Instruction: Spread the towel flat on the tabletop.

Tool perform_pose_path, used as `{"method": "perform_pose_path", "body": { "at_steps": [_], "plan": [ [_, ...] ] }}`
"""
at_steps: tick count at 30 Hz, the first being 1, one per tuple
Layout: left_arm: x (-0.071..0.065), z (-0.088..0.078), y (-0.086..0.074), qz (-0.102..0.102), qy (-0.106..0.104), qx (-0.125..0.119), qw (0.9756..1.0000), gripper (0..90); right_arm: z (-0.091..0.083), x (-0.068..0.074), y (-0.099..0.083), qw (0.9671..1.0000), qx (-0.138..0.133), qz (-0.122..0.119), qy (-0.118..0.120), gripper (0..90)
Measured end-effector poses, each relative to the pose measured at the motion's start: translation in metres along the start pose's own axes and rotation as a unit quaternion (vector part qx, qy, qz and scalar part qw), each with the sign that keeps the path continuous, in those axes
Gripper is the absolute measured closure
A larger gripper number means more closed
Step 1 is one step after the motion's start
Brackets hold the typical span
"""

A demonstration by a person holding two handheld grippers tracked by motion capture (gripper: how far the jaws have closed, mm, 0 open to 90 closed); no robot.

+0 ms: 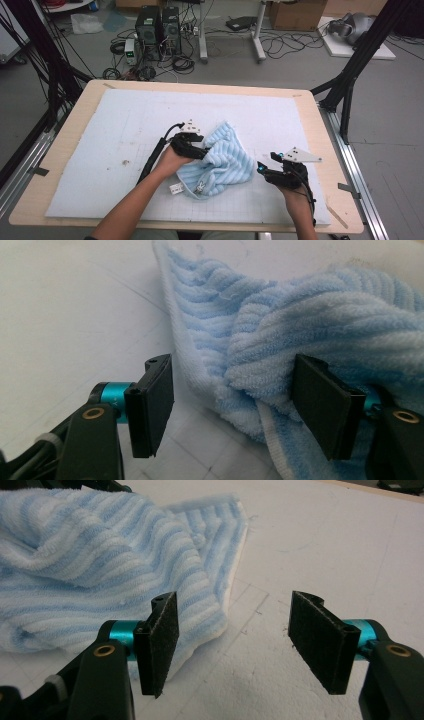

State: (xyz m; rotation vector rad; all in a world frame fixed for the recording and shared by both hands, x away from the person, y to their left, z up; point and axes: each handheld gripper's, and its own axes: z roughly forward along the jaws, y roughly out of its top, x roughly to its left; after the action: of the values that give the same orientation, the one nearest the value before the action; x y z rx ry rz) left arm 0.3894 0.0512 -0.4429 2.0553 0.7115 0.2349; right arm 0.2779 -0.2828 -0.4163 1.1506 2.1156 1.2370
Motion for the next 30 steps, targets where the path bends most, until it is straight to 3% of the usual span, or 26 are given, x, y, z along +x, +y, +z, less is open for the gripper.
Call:
{"method": "perform_pose_path", "body": {
  "at_steps": [2, 5, 9, 12, 15, 19, 21, 23, 25, 30],
  "plan": [
    [-0.002, 0.001, 0.001, 0.010, 0.005, 0.006, 0.9999, 36.0, -0.001, -0.001, 0.000, 1.0000, -0.001, 0.000, -0.002, 36.4],
    [-0.002, 0.001, -0.001, 0.017, -0.005, 0.012, 0.9998, 50.0, -0.001, -0.001, -0.001, 1.0000, -0.001, 0.003, -0.001, 36.4],
    [0.001, -0.004, -0.003, 0.037, -0.013, 0.011, 0.9992, 81.3, 0.000, 0.000, 0.000, 1.0000, -0.001, 0.002, 0.000, 36.4],
    [0.011, -0.017, 0.000, 0.021, -0.006, -0.016, 0.9996, 89.4, 0.000, 0.000, 0.000, 1.0000, -0.001, 0.000, 0.001, 36.5],
    [0.027, -0.035, 0.001, -0.012, 0.001, -0.047, 0.9988, 89.6, 0.000, 0.000, -0.001, 1.0000, 0.000, 0.003, 0.001, 36.5],
    [0.039, -0.038, -0.007, -0.054, 0.004, -0.036, 0.9979, 87.9, 0.001, 0.000, -0.001, 1.0000, 0.002, 0.004, 0.002, 36.6],
    [0.036, -0.031, -0.008, -0.070, 0.001, -0.028, 0.9972, 66.1, 0.002, 0.000, -0.001, 1.0000, 0.001, 0.001, 0.002, 36.6],
    [0.029, -0.022, -0.007, -0.061, 0.005, -0.024, 0.9979, 48.6, 0.002, 0.001, 0.000, 1.0000, 0.000, 0.001, 0.003, 36.6],
    [0.019, -0.014, -0.005, -0.036, 0.006, -0.022, 0.9991, 40.7, 0.002, 0.001, 0.000, 1.0000, 0.000, 0.003, 0.003, 36.6],
    [0.005, 0.002, -0.005, 0.002, 0.008, 0.003, 1.0000, 41.4, 0.001, -0.001, -0.002, 1.0000, 0.001, 0.005, 0.002, 36.7]
  ]
}}
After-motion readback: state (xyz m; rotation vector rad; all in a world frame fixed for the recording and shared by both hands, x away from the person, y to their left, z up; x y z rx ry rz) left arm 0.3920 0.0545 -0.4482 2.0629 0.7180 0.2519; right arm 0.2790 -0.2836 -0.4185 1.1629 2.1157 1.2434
